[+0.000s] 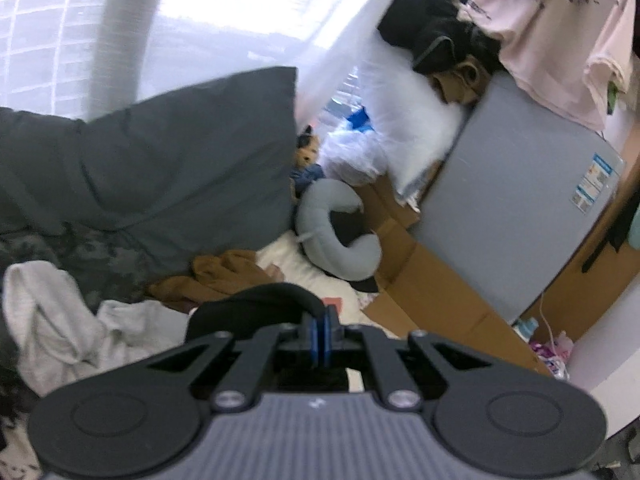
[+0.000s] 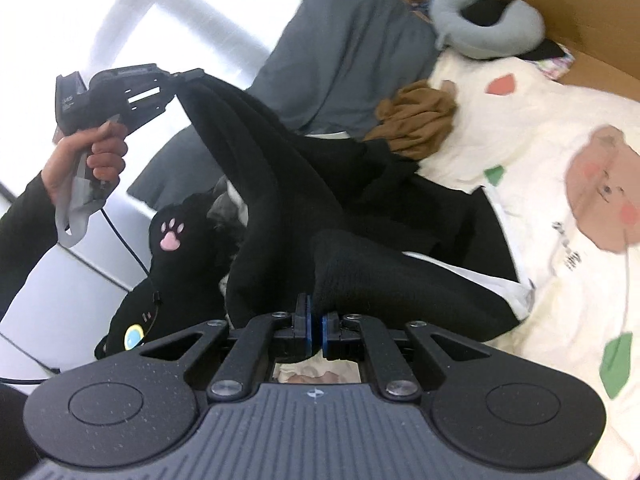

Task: Fold clothes
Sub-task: 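Lift the black garment with the right tool while the left tool holds its edge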

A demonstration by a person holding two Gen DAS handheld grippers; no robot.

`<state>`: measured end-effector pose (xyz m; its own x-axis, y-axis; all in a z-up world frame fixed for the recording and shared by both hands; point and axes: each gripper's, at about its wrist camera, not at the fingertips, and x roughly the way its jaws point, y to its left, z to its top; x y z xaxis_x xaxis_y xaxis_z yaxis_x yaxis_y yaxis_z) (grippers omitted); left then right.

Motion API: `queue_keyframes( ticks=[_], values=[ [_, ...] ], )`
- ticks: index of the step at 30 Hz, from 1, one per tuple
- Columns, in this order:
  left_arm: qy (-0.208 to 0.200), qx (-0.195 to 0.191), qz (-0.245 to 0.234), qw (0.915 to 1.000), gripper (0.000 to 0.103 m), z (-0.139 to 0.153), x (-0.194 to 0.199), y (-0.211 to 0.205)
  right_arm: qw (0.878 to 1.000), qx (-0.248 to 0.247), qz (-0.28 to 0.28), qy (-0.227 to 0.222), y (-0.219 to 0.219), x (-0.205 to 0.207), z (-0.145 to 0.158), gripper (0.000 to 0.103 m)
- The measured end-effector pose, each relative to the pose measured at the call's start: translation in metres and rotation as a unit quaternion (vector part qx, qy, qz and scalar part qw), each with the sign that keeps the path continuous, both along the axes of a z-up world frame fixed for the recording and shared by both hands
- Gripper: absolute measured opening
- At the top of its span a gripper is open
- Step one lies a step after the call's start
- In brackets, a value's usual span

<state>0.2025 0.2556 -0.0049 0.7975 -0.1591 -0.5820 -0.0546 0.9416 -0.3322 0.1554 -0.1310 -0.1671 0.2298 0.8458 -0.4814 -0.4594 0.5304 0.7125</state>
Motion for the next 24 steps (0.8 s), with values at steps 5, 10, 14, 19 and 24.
queue_keyframes(
  ticks=[5,10,14,19,24],
  values=[
    [0.007,-0.004,-0.033,0.9994,0.003,-0.012,0.021,-0.03,0.999,0.013,-0.029,0.043,-0.031,-0.007,-0.032,0.003],
    [0.011,-0.016,-0.066,0.9976,0.003,-0.031,0.045,-0.058,0.997,0.011,-0.033,0.063,-0.046,-0.024,-0.055,0.003],
    [0.016,-0.026,-0.102,0.9943,0.003,-0.047,0.061,-0.088,0.996,0.011,-0.03,0.082,-0.053,-0.035,-0.071,0.003],
    [0.028,-0.035,-0.146,0.9882,0.003,-0.073,0.079,-0.129,0.994,0.011,-0.028,0.105,-0.062,-0.048,-0.09,0.003],
    [0.05,-0.042,-0.185,0.9806,0.003,-0.107,0.094,-0.177,0.993,0.007,-0.032,0.117,-0.075,-0.055,-0.104,0.003]
  ],
)
